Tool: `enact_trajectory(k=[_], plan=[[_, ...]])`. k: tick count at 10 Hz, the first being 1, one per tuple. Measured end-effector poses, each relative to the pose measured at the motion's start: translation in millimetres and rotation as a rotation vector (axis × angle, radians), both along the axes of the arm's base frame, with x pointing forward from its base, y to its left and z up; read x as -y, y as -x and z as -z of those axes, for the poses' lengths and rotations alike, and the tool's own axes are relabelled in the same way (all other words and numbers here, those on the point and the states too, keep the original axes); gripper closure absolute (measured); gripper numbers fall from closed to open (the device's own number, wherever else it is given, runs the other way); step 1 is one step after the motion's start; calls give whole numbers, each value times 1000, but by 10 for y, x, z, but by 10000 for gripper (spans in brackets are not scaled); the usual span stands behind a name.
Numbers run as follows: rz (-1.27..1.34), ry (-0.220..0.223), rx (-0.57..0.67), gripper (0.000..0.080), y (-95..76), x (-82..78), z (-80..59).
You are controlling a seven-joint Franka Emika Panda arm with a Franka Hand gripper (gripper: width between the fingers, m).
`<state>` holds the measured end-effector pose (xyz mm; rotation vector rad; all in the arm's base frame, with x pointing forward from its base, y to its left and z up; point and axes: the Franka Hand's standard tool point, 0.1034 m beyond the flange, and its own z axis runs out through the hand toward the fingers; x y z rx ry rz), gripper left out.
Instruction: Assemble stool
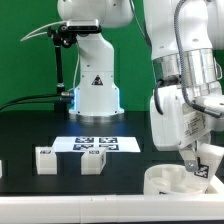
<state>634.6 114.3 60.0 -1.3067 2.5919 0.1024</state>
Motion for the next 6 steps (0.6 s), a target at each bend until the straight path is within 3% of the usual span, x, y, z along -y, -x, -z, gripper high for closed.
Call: enact_trajectory(k=[1,2,3,4,6], plan=[[-12,3,2,458,0,1,1],[-44,9,7,252,1,-2,1],[-131,13,16,252,-2,-45,-40],[-203,22,46,168,-24,-82,-125],[-533,78,126,155,-84,-84,-309]])
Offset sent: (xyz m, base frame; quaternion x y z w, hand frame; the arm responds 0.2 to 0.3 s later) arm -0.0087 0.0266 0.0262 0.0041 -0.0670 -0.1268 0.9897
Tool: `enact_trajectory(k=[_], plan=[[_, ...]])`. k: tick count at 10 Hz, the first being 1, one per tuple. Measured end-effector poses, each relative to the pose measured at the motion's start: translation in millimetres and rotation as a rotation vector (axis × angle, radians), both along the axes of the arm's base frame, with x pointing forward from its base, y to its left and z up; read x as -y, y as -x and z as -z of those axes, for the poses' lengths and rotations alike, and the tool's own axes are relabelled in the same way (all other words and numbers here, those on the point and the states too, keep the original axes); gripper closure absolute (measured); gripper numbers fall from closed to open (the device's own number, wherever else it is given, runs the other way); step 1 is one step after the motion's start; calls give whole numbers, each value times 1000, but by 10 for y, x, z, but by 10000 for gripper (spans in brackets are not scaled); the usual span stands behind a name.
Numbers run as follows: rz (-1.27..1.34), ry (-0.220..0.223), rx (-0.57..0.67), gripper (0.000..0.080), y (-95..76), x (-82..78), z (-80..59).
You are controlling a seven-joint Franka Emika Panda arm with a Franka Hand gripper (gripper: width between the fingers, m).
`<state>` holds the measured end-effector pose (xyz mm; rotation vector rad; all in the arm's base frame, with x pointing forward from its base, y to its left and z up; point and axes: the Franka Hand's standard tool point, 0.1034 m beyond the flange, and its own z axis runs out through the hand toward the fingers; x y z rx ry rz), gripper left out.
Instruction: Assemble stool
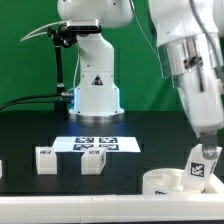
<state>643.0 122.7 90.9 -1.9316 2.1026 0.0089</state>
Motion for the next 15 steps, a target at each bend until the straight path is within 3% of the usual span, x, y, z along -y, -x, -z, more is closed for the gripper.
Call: enact_trajectory(k=[2,6,7,9,11,15], plan=[[-238,70,34,151,-11,-79,-51],[-512,140,79,151,-19,-9,-47],[-743,192,108,151,-30,6,-95],[-1084,234,148,151,24,-34,-60],[-1155,306,206,151,4,-16,-47],[-1434,380,223,151,-3,64,-36]])
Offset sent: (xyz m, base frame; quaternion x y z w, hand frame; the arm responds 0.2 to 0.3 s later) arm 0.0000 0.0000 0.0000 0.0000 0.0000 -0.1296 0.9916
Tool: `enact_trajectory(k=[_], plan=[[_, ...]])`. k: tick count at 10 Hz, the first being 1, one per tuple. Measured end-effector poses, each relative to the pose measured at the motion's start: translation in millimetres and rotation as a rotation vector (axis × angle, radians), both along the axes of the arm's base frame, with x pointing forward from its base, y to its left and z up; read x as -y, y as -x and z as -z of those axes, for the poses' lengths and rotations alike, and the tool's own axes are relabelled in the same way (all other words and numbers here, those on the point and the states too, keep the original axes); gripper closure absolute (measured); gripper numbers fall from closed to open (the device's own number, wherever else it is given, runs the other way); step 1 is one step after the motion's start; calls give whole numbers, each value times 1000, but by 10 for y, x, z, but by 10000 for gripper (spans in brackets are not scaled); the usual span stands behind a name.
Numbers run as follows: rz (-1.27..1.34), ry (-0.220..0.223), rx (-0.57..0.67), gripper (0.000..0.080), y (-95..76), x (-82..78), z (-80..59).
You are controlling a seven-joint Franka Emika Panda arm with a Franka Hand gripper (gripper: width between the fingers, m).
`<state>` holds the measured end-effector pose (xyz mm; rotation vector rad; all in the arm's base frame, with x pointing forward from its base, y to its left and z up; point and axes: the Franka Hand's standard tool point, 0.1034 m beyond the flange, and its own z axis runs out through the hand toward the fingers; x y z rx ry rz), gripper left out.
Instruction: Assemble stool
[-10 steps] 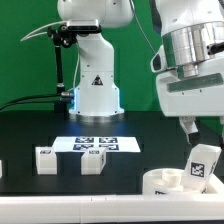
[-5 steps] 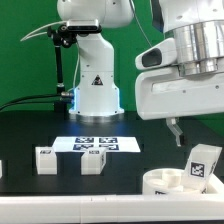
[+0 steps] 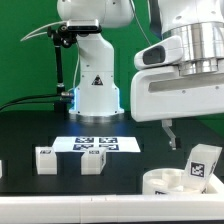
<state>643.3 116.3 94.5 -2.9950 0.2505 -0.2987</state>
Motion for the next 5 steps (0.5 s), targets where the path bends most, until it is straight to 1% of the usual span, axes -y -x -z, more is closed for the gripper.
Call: enact_trajectory(k=[1,2,3,4,5], plan=[[-238,78,4,151,-8,0,2],[-420,123,-15,151,2,-26,40],[-526,156,-20,151,16,-88,56],[-595,176,-4,151,26,-110,46],[-636,186,-1,151,19,-64,48]])
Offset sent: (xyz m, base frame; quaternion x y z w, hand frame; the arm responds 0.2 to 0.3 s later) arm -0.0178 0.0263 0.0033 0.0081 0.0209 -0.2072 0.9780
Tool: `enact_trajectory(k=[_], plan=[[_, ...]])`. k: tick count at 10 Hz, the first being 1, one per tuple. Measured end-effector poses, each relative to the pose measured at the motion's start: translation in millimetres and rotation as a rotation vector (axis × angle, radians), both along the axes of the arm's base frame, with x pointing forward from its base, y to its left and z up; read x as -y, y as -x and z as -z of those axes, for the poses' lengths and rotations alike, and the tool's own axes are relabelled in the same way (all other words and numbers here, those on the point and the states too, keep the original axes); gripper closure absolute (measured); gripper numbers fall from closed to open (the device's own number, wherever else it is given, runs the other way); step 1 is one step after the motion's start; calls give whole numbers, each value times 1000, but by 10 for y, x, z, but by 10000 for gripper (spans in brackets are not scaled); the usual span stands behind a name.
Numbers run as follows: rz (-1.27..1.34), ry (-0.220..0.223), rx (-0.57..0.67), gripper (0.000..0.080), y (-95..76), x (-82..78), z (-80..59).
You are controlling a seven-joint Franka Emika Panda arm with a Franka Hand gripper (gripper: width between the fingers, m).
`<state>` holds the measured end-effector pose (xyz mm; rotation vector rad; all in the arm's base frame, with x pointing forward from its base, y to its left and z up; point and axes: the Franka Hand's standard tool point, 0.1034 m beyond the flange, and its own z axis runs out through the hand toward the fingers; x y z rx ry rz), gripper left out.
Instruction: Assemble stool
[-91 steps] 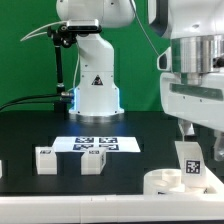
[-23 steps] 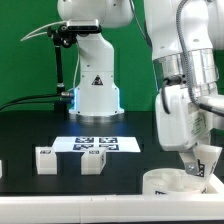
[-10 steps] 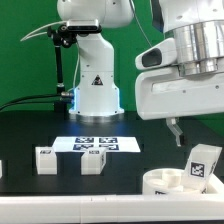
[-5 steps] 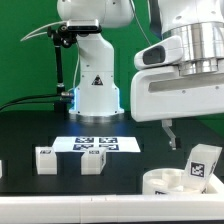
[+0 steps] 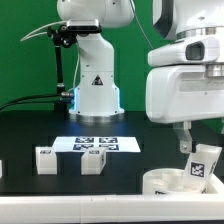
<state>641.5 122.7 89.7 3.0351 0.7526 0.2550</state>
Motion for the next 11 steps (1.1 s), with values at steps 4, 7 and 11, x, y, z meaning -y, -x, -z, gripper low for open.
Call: enact_trajectory(k=[4,7,11], plan=[[-365,143,-9,151,-128,-38,164],[-313,137,-10,296,-133,-14,177],[-78,101,-8,464,-138,7,176]])
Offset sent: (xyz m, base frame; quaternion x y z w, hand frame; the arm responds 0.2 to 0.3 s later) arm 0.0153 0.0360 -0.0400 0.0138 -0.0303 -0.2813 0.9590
